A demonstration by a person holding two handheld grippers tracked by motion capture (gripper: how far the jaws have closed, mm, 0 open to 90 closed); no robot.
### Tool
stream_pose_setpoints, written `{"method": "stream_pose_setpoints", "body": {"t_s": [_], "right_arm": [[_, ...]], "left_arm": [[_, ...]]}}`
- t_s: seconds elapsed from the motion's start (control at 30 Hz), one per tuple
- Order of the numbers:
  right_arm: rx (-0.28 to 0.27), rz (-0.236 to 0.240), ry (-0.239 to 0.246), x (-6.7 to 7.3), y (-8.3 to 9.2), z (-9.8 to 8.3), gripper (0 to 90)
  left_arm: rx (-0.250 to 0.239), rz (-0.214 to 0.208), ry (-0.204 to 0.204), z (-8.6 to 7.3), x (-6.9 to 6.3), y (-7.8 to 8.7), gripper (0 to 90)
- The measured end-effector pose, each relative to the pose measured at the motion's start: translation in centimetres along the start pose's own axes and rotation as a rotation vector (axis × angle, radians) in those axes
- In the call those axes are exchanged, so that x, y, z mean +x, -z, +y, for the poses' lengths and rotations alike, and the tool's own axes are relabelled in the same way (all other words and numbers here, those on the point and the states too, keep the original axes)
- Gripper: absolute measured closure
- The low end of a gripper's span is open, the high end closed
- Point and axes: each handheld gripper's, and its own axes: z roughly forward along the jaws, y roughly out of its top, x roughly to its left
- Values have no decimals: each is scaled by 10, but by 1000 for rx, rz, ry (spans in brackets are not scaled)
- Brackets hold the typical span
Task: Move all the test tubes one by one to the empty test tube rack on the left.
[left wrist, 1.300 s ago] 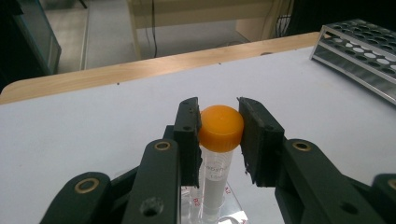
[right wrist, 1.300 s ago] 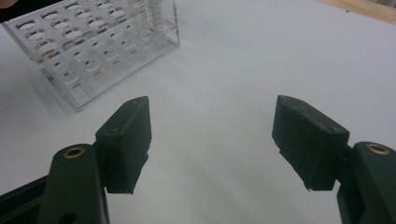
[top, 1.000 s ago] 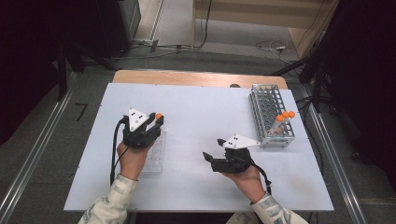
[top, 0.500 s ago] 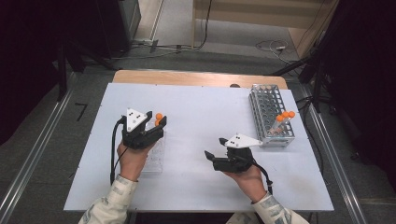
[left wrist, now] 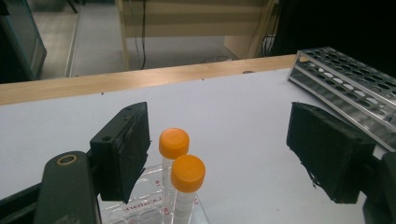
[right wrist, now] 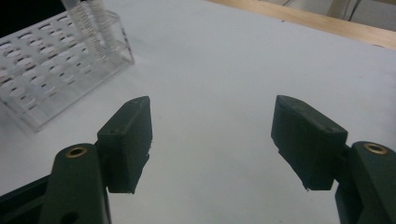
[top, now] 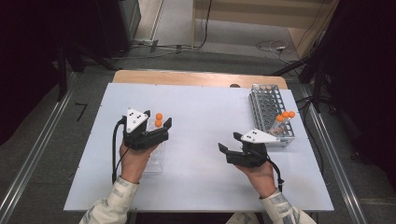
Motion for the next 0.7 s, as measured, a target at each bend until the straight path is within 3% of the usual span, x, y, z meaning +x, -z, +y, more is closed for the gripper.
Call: {"method": "stream_pose_setpoints", "body": {"t_s": [0.7], "right_arm": [[-44,-205,-96,-67,34,-4,288]], "left_arm": [[-4,7,1,0,1,1,209]]}}
